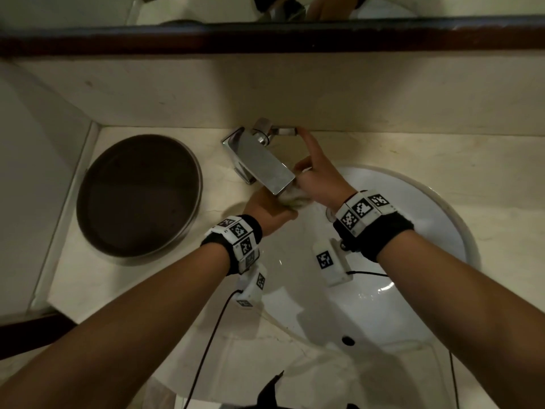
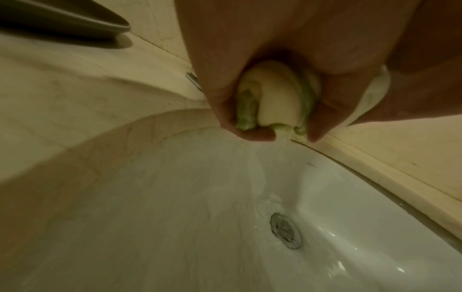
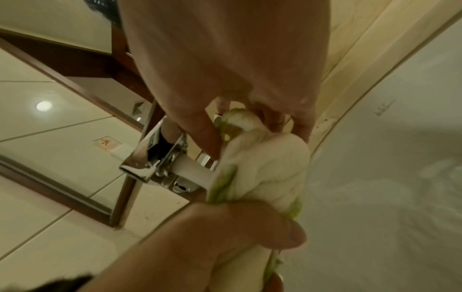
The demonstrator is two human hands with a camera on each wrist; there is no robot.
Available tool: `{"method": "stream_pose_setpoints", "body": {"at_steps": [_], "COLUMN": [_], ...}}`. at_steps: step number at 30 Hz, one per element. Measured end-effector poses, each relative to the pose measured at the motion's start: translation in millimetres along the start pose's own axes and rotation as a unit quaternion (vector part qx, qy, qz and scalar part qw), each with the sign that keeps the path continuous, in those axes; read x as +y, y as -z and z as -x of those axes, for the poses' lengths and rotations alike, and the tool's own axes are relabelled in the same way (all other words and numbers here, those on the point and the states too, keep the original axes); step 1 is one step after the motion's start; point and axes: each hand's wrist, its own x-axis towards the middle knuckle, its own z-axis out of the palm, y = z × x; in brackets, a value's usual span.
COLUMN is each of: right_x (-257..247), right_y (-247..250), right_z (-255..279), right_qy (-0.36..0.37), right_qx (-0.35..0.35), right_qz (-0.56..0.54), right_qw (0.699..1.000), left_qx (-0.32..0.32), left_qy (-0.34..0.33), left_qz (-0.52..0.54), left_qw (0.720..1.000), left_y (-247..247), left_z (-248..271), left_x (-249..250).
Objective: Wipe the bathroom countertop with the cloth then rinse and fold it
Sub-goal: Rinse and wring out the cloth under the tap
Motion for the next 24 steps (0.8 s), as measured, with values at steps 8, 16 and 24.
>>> {"method": "stream_pose_setpoints", "body": {"at_steps": [8, 16, 24], "right_x": [1.3, 39.1, 77.1], "right_y": [-7.1, -35.1, 30.5], "right_z": [8.9, 55.1, 92.5], "right_qy": [-0.001, -0.073, -0.338], "right_qx": [0.008, 0.004, -0.041], "right_qz": [0.007, -0.022, -0.274], "right_qw": [1.000, 0.997, 0.900], "left_qx": [0.017, -0.060, -0.078], "left_qy": [0.046, 0.025, -0.211], "left_qz": [0.035, -0.312, -0.479], "left_qw": [0.998, 0.948, 0.849], "left_y": [-1.9, -19.1, -41.4], "left_z": [8.9, 32.2, 43.1], "left_x": [-0.7, -19.8, 13.6]}}
